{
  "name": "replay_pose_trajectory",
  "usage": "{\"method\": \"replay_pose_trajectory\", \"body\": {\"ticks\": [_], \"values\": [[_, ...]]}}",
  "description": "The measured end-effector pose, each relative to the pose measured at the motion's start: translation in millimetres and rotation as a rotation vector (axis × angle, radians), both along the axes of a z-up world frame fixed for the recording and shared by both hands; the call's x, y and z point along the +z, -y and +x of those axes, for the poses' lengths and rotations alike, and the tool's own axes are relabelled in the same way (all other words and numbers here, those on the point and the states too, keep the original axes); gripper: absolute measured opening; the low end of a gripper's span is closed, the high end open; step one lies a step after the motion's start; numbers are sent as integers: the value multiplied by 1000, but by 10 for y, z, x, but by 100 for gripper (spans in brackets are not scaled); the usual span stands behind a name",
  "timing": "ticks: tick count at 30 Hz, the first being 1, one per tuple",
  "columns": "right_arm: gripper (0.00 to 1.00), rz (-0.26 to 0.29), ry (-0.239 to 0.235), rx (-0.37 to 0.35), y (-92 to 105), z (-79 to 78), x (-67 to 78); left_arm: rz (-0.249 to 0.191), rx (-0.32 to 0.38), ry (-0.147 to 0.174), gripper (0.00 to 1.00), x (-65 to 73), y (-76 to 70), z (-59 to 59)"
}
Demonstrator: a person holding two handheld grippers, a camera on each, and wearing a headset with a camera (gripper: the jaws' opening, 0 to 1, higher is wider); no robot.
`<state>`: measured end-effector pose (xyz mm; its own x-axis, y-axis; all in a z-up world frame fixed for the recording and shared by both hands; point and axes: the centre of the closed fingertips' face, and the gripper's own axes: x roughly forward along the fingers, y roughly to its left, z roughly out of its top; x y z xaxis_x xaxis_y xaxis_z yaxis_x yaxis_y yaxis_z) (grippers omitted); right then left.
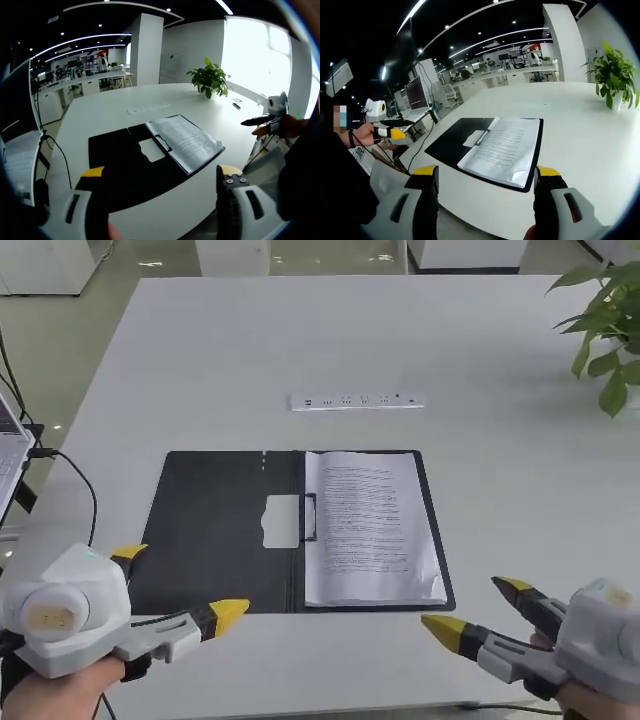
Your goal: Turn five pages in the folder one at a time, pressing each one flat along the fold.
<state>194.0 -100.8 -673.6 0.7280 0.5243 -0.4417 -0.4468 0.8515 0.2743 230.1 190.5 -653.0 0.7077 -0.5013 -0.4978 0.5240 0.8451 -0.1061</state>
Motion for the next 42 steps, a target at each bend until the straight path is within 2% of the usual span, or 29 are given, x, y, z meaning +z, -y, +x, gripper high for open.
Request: {"method": "replay_pose_trajectory", "body": {"ticks": [17,28,32,36,42], "values": [[77,-2,-8,-20,-37,-53,-40,4,-33,-9,89,-13,2,-4],[76,-10,-18,-29,-37,-58,-57,5,-90,-14,89,-34,120,30],[76,-11,-20,-31,-34,-50,-66,8,-130,-17,88,-43,226,55],[76,-14,-22,-27,-29,-44,-87,30,-179,-14,88,-55,357,78],[75,-8,-21,-37,0,-17,-92,36,-241,5,88,8,607,186]]}}
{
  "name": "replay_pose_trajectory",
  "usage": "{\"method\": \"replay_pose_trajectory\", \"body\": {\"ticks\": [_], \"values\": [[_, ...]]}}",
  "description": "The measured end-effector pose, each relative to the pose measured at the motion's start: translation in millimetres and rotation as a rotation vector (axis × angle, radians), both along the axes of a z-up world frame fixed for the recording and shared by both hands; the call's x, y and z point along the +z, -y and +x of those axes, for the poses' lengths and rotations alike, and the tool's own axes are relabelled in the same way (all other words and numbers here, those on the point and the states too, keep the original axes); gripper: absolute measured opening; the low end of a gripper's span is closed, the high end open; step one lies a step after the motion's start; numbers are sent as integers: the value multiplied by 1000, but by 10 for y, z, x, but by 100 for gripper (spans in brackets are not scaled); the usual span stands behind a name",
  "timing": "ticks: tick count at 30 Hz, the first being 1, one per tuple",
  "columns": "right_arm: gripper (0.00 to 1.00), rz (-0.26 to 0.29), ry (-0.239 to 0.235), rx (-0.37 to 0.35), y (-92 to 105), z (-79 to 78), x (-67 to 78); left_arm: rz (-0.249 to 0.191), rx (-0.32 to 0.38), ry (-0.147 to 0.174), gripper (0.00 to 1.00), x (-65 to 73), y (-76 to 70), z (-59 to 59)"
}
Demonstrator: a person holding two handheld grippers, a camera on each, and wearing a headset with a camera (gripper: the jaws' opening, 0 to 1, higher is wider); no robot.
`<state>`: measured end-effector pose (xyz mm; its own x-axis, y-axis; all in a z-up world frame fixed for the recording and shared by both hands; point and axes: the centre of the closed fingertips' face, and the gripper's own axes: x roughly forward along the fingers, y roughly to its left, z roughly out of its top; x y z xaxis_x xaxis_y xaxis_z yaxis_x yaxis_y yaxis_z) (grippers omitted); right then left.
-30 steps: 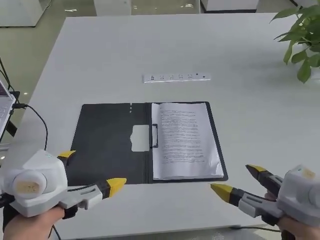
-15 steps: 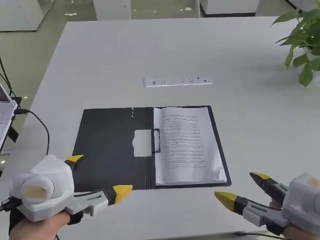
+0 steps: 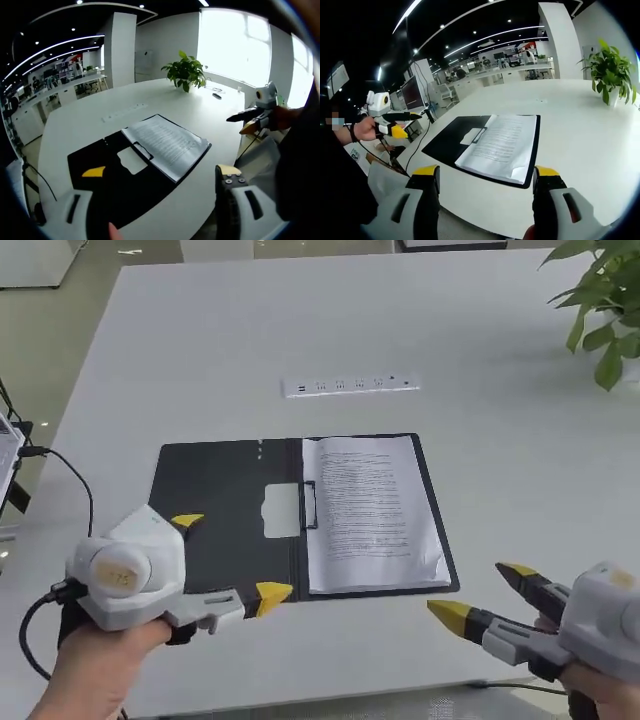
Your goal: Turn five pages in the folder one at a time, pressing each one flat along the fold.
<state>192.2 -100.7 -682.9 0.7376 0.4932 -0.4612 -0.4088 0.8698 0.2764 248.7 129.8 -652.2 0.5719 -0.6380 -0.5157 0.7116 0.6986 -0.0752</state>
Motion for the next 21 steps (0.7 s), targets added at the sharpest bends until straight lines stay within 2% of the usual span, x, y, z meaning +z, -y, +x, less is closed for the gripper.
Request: {"method": "replay_pose_trajectory", "body": {"ticks": [11,21], "values": [[74,4,-4,-2,33,11,-26,-10,-121,-2,86,-41,564,106],[74,6,-11,-9,65,30,-45,-30,-213,-32,85,-130,1024,300]]}}
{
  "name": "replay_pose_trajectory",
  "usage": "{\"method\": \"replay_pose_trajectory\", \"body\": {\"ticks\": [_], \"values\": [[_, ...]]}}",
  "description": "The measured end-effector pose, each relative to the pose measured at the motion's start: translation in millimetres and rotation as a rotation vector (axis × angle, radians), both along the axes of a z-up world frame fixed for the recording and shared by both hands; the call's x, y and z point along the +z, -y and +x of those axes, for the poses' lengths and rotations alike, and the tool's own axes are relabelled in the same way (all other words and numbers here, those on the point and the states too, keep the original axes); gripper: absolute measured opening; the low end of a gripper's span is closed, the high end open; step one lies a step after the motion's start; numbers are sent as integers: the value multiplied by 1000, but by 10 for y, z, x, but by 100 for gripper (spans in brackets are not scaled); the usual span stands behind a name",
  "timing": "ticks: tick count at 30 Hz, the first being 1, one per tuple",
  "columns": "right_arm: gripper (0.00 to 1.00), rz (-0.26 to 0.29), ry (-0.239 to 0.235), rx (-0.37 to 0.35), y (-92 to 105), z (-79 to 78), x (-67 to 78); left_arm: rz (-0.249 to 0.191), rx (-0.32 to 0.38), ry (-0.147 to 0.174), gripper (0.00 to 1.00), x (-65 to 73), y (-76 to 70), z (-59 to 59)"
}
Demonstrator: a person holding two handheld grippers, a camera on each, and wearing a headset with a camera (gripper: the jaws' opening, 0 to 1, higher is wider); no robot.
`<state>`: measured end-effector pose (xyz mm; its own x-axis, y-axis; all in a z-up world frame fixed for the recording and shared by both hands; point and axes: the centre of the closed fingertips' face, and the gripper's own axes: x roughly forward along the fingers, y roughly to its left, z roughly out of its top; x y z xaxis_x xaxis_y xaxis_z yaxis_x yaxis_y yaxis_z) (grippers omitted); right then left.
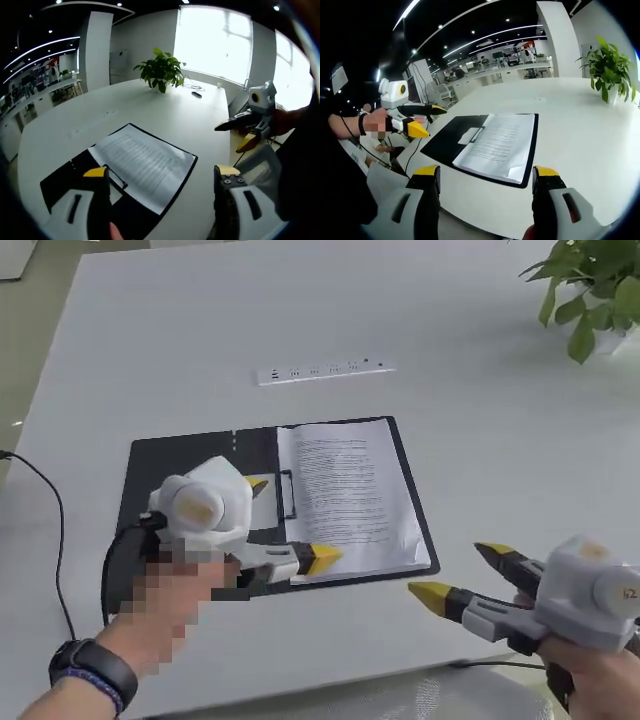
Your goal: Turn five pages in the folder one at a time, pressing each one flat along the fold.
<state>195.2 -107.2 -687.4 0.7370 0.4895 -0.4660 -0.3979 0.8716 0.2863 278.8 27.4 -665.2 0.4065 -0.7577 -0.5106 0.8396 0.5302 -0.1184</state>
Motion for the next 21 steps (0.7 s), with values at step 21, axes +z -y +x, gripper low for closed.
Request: {"method": "replay_pose_trajectory", "body": {"ticks": [21], "values": [[74,9,-30,-12,128,8,-66,33,-106,-47,83,-502,907,187]]}}
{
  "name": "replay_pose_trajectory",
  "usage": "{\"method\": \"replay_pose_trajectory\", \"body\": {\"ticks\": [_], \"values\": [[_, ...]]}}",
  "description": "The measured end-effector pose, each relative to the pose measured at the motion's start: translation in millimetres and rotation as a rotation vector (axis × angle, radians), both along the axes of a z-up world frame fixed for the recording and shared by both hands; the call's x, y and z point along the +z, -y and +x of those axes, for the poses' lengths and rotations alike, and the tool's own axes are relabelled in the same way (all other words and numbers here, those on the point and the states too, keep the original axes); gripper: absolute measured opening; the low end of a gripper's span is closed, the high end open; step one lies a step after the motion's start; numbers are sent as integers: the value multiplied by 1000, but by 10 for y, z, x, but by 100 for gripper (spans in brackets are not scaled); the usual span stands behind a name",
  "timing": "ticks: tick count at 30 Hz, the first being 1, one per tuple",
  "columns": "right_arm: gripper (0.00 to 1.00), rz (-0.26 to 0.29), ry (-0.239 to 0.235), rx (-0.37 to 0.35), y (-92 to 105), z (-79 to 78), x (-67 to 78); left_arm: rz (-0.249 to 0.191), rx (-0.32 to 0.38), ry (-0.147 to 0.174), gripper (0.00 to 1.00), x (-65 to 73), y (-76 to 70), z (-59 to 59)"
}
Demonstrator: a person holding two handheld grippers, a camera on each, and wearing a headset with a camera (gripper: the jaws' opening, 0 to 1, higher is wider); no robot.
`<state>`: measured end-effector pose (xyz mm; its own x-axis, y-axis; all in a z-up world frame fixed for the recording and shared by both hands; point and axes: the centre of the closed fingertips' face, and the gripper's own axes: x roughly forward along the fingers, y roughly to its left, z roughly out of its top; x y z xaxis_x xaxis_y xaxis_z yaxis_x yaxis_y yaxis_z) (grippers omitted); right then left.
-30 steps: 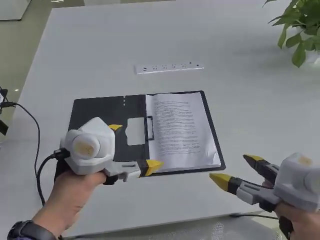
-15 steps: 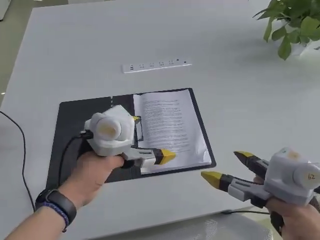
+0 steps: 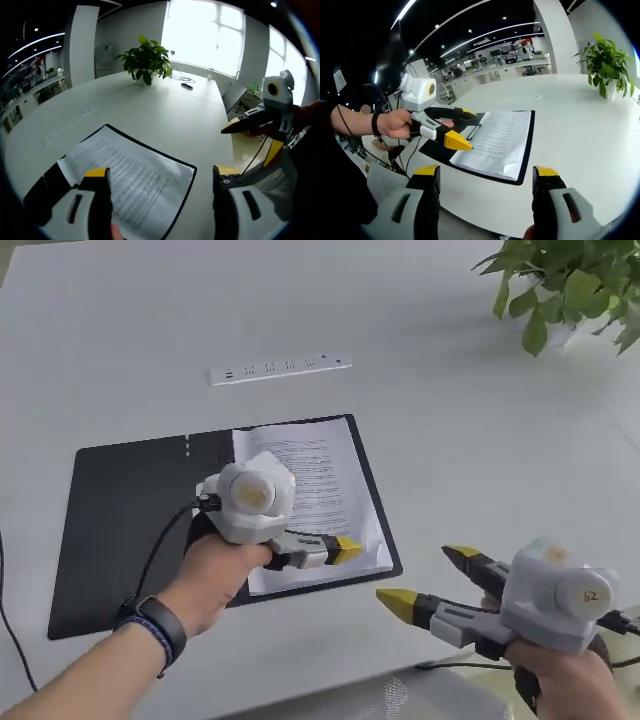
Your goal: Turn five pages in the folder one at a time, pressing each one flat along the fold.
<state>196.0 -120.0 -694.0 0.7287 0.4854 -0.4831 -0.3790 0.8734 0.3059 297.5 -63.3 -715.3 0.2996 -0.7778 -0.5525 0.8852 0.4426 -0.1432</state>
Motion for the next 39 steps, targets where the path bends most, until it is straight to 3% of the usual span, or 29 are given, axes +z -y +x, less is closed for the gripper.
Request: {"method": "replay_pose_trajectory", "body": {"ticks": [3,6,14,19,22,24,25,28,39], "values": [[74,3,-10,3,9,-5,-27,14,9,9,82,-124,116,30],[74,2,-18,9,8,-6,-57,19,23,-7,82,-250,209,41],[74,23,-34,2,35,4,-93,76,55,-20,80,-600,341,67],[74,25,-44,-4,80,10,-132,81,68,-49,81,-714,408,54],[74,29,-49,-7,98,16,-148,112,67,-43,81,-805,430,31],[74,28,-53,-5,104,18,-159,178,98,-15,80,-898,342,85],[74,28,-55,-3,109,19,-171,180,109,-18,80,-930,340,92],[74,30,-64,-1,124,27,-199,194,109,8,77,-933,341,96],[73,45,-69,11,104,132,-268,183,102,20,70,-924,288,135]]}}
